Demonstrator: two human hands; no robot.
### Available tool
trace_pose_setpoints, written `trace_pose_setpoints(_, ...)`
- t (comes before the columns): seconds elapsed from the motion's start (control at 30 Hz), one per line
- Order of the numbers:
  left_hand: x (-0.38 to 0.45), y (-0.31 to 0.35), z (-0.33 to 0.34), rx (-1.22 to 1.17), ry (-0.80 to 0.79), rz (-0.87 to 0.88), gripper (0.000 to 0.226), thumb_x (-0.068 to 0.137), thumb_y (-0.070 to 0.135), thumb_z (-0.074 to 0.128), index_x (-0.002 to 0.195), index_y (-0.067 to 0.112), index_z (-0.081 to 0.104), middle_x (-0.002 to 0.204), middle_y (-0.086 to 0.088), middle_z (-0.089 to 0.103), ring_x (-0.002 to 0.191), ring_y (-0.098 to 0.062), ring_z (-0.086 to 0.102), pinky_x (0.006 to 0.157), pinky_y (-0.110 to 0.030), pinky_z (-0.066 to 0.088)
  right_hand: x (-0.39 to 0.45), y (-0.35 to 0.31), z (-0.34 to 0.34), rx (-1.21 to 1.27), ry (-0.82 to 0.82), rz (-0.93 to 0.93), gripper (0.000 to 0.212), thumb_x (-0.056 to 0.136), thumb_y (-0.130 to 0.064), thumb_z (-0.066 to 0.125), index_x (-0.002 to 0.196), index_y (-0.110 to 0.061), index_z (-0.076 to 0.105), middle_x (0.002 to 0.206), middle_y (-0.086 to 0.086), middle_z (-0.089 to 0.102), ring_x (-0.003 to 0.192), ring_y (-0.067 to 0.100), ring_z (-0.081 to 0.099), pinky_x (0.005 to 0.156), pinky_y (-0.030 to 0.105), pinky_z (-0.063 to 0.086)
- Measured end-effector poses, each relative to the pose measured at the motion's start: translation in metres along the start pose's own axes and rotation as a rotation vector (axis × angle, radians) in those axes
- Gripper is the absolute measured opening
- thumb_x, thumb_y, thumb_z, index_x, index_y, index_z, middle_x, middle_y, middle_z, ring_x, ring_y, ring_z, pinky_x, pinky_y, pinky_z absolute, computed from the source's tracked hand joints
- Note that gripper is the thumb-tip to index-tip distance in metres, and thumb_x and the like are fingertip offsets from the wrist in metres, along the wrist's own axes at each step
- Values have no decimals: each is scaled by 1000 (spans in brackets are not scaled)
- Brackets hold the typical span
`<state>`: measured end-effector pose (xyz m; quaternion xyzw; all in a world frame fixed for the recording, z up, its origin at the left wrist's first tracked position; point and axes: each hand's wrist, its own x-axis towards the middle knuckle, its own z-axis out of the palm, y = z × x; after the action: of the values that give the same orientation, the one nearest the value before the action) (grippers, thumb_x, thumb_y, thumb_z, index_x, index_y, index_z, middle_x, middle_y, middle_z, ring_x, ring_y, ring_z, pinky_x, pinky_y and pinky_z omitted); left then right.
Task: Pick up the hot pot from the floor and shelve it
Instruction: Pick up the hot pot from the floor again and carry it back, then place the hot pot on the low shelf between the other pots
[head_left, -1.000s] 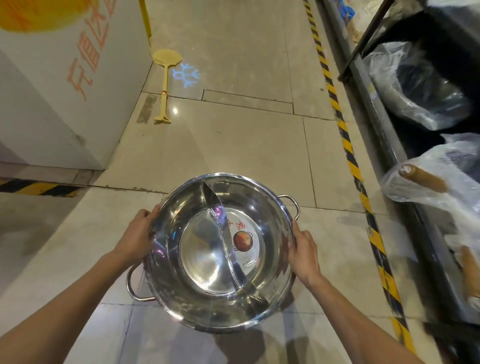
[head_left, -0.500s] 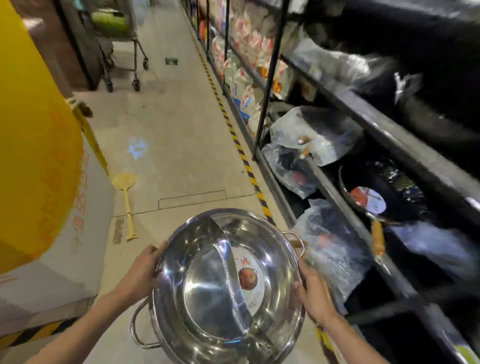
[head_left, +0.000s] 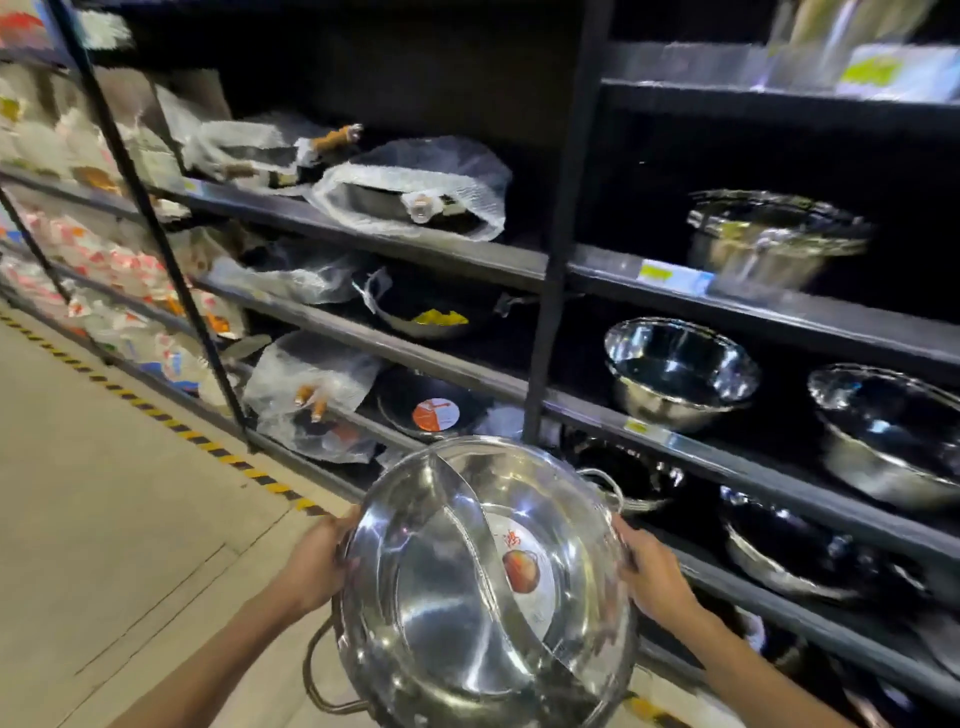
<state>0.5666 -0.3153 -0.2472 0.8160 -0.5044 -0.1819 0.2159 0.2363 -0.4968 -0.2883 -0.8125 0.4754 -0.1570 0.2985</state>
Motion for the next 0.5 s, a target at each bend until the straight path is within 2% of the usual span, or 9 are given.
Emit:
trace_pose_setpoints(0.07,8,35,16,-31,-49,96,44,78,-6,59,116,14,58,89,-6,63,82,-25,58,60,-7,41,-33,25,-25,5,81,70,60,81,3,54,132,-29,49,90,-23,62,87,-9,58,73,3,36)
trace_pose_setpoints(0.13,16,69,36,-45,-100,187,51,77,-12,55,124,6,53,113,-11,63,103,-29,59,73,-1,42,-65,48,-48,-7,146,168,59,83,-2,53,133,-32,46,103,-11,65,98,10,62,80,9,43)
trace_pose_setpoints(0.2,23,105,60,6,-172,303,54,78,-10,53,129,7,49,130,-12,55,121,-28,51,98,-25,45,-93,76,-65,-63,146,289,58,86,-9,51,138,-31,38,110,7,69,106,25,62,101,34,42)
trace_pose_setpoints(0.23,24,121,72,33,-190,344,46,79,-9,52,121,6,57,122,-14,60,115,-25,55,95,-28,48,-107,90,-72,-81,134,352,59,86,-9,49,140,-28,35,112,14,68,111,30,59,104,40,37)
trace_pose_setpoints(0.3,29,140,99,98,-189,404,28,83,-7,51,84,10,73,89,-9,67,81,-11,64,65,-14,53,-135,113,-85,-75,142,430,54,87,-8,50,139,-22,38,119,17,65,116,33,56,100,38,41)
trace_pose_setpoints(0.33,30,150,111,132,-192,444,27,84,-6,52,78,11,73,81,-6,67,73,-4,61,55,-8,48,-147,121,-91,-64,155,455,51,88,-10,52,137,-20,41,118,15,65,114,32,57,94,37,44)
trace_pose_setpoints(0.37,33,162,124,143,-248,447,22,83,-5,54,87,9,71,85,-5,68,76,0,62,60,-6,46,-159,131,-96,-52,174,473,50,87,-12,54,136,-20,43,115,14,66,109,31,60,90,36,45)
trace_pose_setpoints(0.43,33,180,142,-39,-337,415,31,80,-3,58,110,4,64,100,-12,71,90,-15,66,75,-14,47,-173,142,-101,-54,188,489,52,85,-14,57,135,-21,43,111,12,67,103,30,62,85,35,47)
trace_pose_setpoints(0.5,36,194,159,9,-355,445,43,81,2,61,123,10,56,106,-17,70,96,-27,65,80,-19,46,-181,159,-105,-29,198,509,52,84,-12,59,133,-18,46,103,12,70,94,27,65,80,33,48)
